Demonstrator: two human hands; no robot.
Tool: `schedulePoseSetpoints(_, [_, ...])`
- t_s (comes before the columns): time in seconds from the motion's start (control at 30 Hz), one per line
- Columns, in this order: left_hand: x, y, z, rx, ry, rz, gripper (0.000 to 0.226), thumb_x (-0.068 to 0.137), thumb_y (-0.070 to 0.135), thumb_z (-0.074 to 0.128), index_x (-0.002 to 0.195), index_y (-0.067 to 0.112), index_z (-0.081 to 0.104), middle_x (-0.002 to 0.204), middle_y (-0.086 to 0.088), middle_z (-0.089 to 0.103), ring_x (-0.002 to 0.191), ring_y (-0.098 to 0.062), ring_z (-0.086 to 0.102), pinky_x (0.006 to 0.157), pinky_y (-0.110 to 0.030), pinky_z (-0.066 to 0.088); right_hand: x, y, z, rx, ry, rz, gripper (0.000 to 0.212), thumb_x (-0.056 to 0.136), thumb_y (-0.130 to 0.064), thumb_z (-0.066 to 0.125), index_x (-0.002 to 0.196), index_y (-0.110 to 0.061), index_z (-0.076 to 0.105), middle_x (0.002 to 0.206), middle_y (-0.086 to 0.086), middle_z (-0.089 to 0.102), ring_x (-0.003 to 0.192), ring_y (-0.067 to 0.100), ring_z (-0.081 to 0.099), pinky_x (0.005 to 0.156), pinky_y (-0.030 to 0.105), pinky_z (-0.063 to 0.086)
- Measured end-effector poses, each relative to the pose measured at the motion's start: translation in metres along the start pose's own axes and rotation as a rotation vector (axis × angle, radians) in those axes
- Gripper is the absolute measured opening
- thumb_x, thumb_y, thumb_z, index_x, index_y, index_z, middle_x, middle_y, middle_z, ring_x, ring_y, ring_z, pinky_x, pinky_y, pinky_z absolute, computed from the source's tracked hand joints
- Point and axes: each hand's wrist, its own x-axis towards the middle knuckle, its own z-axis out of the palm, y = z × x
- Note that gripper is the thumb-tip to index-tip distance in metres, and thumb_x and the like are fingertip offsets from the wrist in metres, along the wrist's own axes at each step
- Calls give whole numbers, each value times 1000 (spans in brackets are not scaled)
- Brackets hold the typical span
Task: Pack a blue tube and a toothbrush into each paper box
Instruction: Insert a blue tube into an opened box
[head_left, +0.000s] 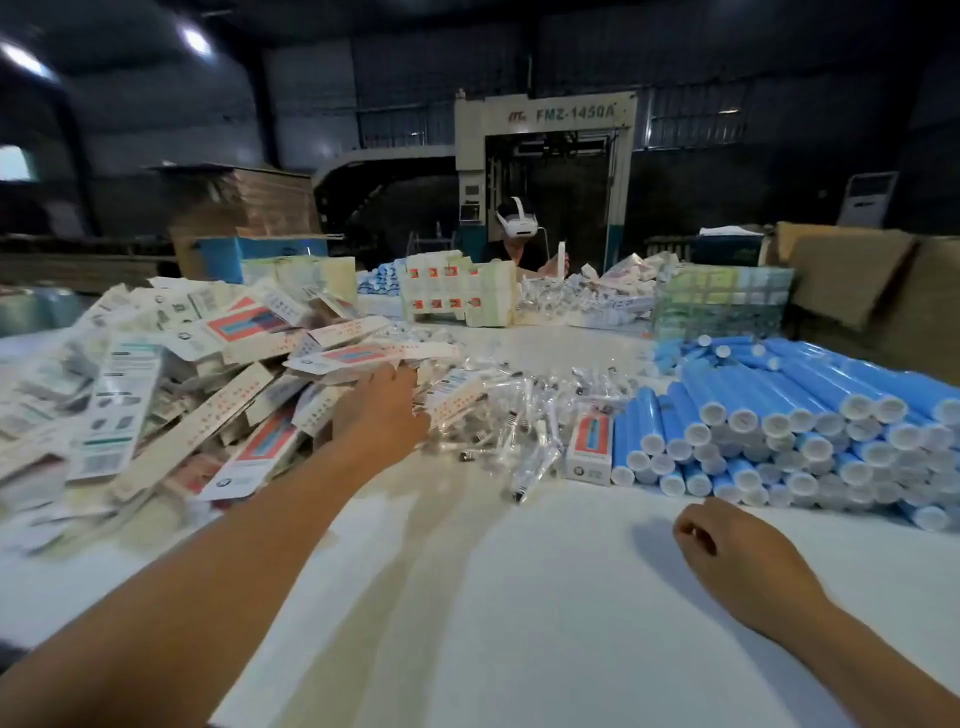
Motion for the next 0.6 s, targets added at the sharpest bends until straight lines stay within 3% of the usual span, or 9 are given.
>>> schedulePoseSetpoints(0.1, [-4, -14, 11, 360, -63, 65, 48, 86, 45, 53, 128, 22, 45, 131, -6, 45, 120, -26, 39, 85, -42, 43, 3, 3, -1, 8, -22, 26, 19, 93, -26, 48, 75, -25, 53, 73, -1, 55, 66, 11, 54, 61, 28, 44])
schedulePoseSetpoints(0.17, [-8, -17, 24, 444, -63, 121, 45, 87, 38, 52, 126, 20, 44, 132, -6, 44, 122, -27, 35, 86, -43, 40, 2, 0, -4, 17, -64, 36, 18, 92, -27, 50, 75, -29, 53, 73, -2, 56, 66, 10, 54, 60, 26, 43])
schedulePoseSetpoints(0.4, [-12, -10, 31, 359, -39, -19, 39, 88, 17, 44, 126, 19, 42, 130, -3, 48, 121, -24, 41, 86, -40, 38, 5, -2, -2, 17, -71, 33, 18, 91, -27, 49, 74, -31, 52, 76, -4, 56, 66, 9, 54, 62, 25, 44])
schedulePoseSetpoints(0.5, [-13, 4, 9, 187, 6, -76, 35, 88, 17, 44, 123, 22, 44, 124, -2, 53, 110, -24, 50, 76, -37, 34, 5, -3, -2, 12, -72, 17, 20, 93, -28, 47, 74, -30, 50, 76, -7, 53, 65, 7, 52, 58, 21, 40])
schedulePoseSetpoints(0.6, [-18, 31, -12, -44, 50, 16, 41, 88, 23, 51, 129, 28, 43, 122, 0, 58, 102, -25, 54, 74, -34, 37, 5, -2, -2, 17, -75, -1, 25, 94, -27, 47, 69, -32, 43, 74, -9, 49, 63, 5, 48, 52, 17, 33])
